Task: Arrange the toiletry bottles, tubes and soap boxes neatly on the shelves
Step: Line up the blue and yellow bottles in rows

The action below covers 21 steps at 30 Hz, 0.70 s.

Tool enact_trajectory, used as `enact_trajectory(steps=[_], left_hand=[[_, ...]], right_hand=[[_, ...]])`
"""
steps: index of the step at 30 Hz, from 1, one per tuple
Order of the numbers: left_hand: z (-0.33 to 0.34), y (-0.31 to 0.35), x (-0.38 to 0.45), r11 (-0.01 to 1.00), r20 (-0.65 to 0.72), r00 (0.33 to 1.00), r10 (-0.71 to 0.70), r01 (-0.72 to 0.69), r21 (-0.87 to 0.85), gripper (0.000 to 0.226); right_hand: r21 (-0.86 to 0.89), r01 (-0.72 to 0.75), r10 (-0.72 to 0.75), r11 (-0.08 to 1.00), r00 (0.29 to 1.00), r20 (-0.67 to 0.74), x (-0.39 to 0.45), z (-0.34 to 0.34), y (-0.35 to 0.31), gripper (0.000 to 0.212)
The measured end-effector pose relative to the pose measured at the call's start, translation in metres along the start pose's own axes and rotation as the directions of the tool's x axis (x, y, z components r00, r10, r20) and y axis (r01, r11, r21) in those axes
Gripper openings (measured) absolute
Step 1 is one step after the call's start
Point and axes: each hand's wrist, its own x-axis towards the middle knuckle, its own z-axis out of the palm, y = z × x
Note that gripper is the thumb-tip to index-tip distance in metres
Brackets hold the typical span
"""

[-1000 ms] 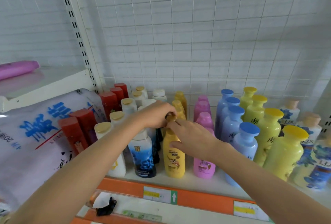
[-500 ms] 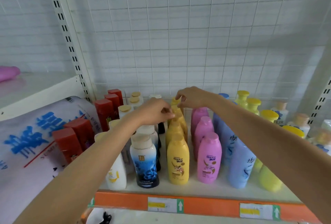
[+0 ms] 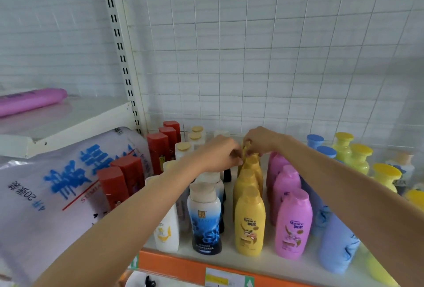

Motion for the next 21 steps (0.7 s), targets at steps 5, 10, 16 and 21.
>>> enact_trajectory(steps=[5,10,16,21], left_hand=[[0.008,0.012,0.029,0.999,0.127,0.992,0.010,-0.014,0.034,0.041],[0.013,0.010,0.040,0.988,0.185,0.982,0.048,-0.073,0.133,0.040],[0.019,-0.003,0.047,0.998,0.103,0.995,0.015,-0.022,0.067,0.039],[0.019,0.000,0.052,0.994,0.125,0.991,0.056,-0.067,0.085,0.028]], right_hand=[[0.051,-0.008,0.010,0.999,0.999,-0.033,-0.003,-0.003,0.010,0.028],[0.104,0.005,0.009,0.995,0.990,-0.142,-0.032,-0.014,0.026,0.031],[0.129,0.038,-0.010,0.991,0.978,-0.207,-0.087,-0.017,0.014,0.025],[0.168,0.161,-0.130,0.973,0.975,-0.183,-0.113,-0.002,-0.018,0.024]])
